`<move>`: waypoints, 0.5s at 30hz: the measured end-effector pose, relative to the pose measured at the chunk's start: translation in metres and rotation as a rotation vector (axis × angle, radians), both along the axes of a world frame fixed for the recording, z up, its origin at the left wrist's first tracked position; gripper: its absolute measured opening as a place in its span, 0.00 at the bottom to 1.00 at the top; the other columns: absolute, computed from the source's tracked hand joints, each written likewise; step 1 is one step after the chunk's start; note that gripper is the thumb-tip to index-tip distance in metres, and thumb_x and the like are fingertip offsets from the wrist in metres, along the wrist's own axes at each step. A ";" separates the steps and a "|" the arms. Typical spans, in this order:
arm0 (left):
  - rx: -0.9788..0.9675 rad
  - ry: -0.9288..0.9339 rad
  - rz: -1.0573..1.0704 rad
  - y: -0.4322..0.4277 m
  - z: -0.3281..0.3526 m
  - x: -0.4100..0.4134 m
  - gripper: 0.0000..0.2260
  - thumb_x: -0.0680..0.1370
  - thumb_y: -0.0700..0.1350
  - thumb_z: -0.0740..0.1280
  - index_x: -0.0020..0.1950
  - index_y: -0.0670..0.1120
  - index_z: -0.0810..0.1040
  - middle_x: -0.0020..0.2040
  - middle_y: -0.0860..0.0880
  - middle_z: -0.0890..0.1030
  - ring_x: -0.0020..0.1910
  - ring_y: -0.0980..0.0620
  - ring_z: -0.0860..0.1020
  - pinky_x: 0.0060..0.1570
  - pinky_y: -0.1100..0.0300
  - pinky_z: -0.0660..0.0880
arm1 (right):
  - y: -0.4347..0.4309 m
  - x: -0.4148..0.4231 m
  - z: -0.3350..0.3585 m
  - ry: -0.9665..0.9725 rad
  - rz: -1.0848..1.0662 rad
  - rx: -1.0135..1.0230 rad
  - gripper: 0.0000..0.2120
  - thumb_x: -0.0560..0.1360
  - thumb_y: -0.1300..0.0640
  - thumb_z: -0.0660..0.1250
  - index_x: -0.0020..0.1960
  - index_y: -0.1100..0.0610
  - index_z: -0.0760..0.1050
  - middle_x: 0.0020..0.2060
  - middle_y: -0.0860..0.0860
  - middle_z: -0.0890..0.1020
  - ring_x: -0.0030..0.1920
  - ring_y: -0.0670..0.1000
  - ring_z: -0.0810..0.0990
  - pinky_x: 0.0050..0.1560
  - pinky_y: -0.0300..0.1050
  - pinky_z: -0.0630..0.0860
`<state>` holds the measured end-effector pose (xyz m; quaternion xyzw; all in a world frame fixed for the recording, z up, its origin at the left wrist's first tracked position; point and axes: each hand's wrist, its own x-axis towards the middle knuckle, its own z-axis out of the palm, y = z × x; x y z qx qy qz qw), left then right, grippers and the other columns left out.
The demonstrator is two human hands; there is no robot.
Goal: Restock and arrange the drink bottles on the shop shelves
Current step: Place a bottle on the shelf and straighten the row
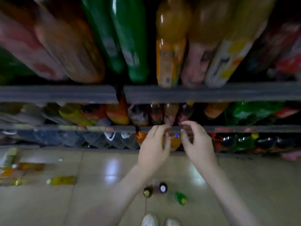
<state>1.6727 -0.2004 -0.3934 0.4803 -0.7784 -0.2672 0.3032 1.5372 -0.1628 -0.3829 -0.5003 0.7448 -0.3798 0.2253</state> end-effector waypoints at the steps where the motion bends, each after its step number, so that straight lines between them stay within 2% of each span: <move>1: -0.092 0.048 0.002 -0.009 0.031 -0.001 0.13 0.78 0.44 0.58 0.59 0.45 0.76 0.52 0.50 0.77 0.49 0.51 0.77 0.47 0.64 0.73 | -0.007 0.000 0.033 0.014 0.006 -0.086 0.11 0.76 0.62 0.66 0.58 0.54 0.76 0.51 0.49 0.79 0.47 0.42 0.78 0.50 0.33 0.72; 3: -0.281 0.136 0.027 -0.028 0.088 -0.002 0.12 0.78 0.41 0.59 0.59 0.43 0.76 0.52 0.48 0.77 0.52 0.52 0.76 0.53 0.67 0.72 | -0.019 0.002 0.092 0.041 0.025 -0.247 0.13 0.77 0.62 0.65 0.61 0.55 0.74 0.52 0.48 0.78 0.47 0.39 0.76 0.50 0.24 0.68; 5: -0.435 0.189 0.087 -0.046 0.132 -0.002 0.12 0.78 0.39 0.61 0.60 0.41 0.76 0.53 0.46 0.76 0.54 0.51 0.75 0.57 0.66 0.70 | -0.033 0.004 0.134 0.077 0.043 -0.376 0.18 0.77 0.61 0.64 0.66 0.56 0.70 0.57 0.47 0.75 0.54 0.39 0.74 0.56 0.23 0.65; 7: -0.543 0.209 0.145 -0.063 0.160 -0.002 0.14 0.78 0.39 0.62 0.63 0.41 0.74 0.57 0.44 0.73 0.58 0.48 0.74 0.60 0.60 0.71 | -0.050 0.007 0.163 0.155 0.033 -0.480 0.24 0.76 0.63 0.65 0.71 0.58 0.65 0.62 0.48 0.71 0.62 0.44 0.70 0.63 0.26 0.61; 9: -0.597 0.188 0.202 -0.076 0.175 -0.002 0.17 0.78 0.40 0.63 0.67 0.44 0.71 0.61 0.41 0.70 0.62 0.44 0.71 0.62 0.51 0.72 | -0.065 0.010 0.179 0.274 0.000 -0.549 0.28 0.76 0.62 0.65 0.73 0.58 0.60 0.63 0.55 0.70 0.64 0.52 0.68 0.67 0.29 0.57; 10: -0.606 0.152 0.239 -0.081 0.179 -0.002 0.19 0.77 0.40 0.64 0.68 0.46 0.69 0.63 0.40 0.68 0.63 0.43 0.69 0.62 0.47 0.71 | -0.071 0.011 0.184 0.336 -0.010 -0.565 0.29 0.76 0.60 0.64 0.74 0.58 0.59 0.64 0.58 0.70 0.64 0.55 0.68 0.68 0.33 0.56; 12: -0.601 0.056 0.302 -0.090 0.181 -0.002 0.25 0.75 0.39 0.67 0.71 0.48 0.66 0.66 0.38 0.65 0.66 0.41 0.64 0.65 0.45 0.67 | -0.084 0.015 0.187 0.433 -0.024 -0.537 0.31 0.75 0.57 0.64 0.75 0.54 0.57 0.66 0.61 0.69 0.64 0.59 0.67 0.68 0.47 0.61; 14: -0.564 -0.009 0.306 -0.098 0.180 -0.001 0.29 0.73 0.38 0.67 0.73 0.49 0.65 0.68 0.37 0.64 0.67 0.40 0.63 0.66 0.45 0.63 | -0.095 0.018 0.185 0.529 -0.057 -0.441 0.34 0.73 0.57 0.67 0.76 0.50 0.57 0.68 0.62 0.67 0.64 0.61 0.64 0.64 0.60 0.66; 15: -0.549 -0.022 0.290 -0.100 0.178 -0.001 0.29 0.73 0.37 0.67 0.73 0.48 0.66 0.68 0.36 0.64 0.67 0.39 0.62 0.67 0.45 0.63 | -0.098 0.019 0.184 0.585 -0.080 -0.381 0.35 0.73 0.56 0.68 0.76 0.48 0.57 0.69 0.63 0.66 0.64 0.61 0.63 0.63 0.63 0.66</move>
